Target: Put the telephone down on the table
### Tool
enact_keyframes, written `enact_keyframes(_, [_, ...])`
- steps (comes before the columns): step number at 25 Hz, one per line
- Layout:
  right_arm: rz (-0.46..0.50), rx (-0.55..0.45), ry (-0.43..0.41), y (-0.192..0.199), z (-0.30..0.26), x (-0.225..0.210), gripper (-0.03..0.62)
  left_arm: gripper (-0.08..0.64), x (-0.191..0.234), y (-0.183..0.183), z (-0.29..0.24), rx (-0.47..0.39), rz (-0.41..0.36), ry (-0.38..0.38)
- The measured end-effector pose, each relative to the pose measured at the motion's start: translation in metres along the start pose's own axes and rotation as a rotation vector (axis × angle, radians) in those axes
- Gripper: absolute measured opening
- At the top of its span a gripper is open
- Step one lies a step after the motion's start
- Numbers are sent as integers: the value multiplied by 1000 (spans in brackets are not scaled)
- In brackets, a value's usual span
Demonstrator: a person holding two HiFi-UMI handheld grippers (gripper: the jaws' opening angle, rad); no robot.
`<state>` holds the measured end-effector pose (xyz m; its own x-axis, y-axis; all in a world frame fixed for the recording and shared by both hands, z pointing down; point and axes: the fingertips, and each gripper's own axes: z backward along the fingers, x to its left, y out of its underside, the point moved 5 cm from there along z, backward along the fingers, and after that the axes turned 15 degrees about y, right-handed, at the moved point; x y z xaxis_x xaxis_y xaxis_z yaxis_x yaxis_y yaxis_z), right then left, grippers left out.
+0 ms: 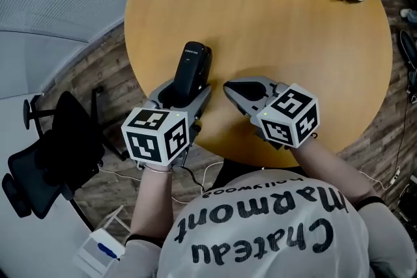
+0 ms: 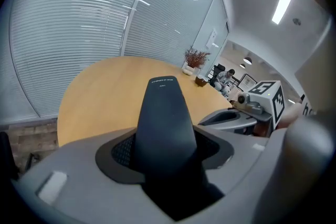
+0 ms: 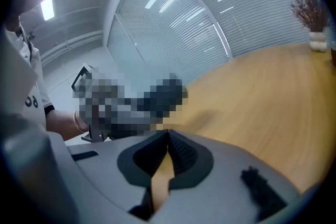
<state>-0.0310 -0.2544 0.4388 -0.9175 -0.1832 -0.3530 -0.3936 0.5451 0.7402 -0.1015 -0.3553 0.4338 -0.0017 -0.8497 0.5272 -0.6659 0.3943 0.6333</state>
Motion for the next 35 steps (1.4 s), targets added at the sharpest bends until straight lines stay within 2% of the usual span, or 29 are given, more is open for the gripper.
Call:
enact_keyframes(4, [-30,20,22,5,-3,-5,14,285,19,-5,-9,-3,47,-5])
enact_keyframes(12, [-50,24,41,6,-9,-25,15,285,45,-4,-33,57,94,0])
enact_keyframes(25, [-71,-32,103,-5,4,-39,14,285,54,2,-52,132,110,-4])
enact_keyframes(32, [-87,-35,101,-7,7,-41,14,287,56,5,-54,119,164,52])
enact_keyframes(35, [-83,-31,98,-7,11,-39,15,287,52,5,-57,108,136,35])
